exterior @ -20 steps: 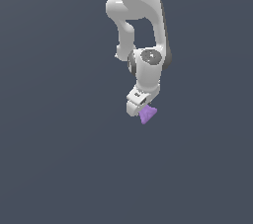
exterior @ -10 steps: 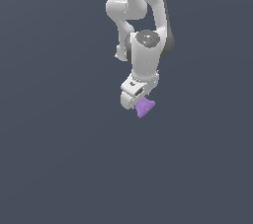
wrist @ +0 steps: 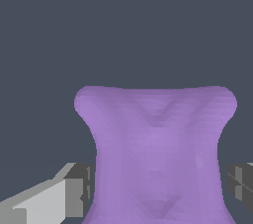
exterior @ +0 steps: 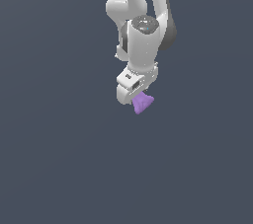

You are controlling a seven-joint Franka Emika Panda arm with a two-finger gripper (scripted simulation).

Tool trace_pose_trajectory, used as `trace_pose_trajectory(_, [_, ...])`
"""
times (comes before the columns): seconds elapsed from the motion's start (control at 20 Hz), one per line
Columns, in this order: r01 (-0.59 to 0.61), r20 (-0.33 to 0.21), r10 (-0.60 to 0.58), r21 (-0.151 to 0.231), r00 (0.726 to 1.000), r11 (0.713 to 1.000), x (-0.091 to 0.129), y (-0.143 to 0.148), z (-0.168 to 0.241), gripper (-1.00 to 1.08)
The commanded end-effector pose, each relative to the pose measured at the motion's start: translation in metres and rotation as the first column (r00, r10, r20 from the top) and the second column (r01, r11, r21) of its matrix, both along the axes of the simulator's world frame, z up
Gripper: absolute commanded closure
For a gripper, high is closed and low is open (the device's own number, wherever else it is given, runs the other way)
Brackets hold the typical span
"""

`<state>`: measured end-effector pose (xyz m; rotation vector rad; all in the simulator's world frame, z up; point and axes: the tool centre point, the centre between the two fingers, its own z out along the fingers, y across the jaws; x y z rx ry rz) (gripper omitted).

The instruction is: Pick up the object and move it to a goal position.

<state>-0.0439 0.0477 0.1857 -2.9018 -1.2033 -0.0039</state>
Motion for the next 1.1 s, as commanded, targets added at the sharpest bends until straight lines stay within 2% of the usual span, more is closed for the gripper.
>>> trace_pose_trajectory(0.0, [0.000,-0.002,0.000,0.000,1.000,1.000,0.000,-0.001,0.003,1.08])
trace_pose_trajectory(0.3, [0.000,-0.001,0.000,0.000,1.000,1.000,0.002,0.001,0.007,1.08])
trace_pose_trajectory(0.75, [0.000,-0.001,0.000,0.000,1.000,1.000,0.010,0.010,0.035,1.08])
trace_pose_trajectory(1.05, [0.000,-0.001,0.000,0.000,1.000,1.000,0.012,0.010,0.036,1.08])
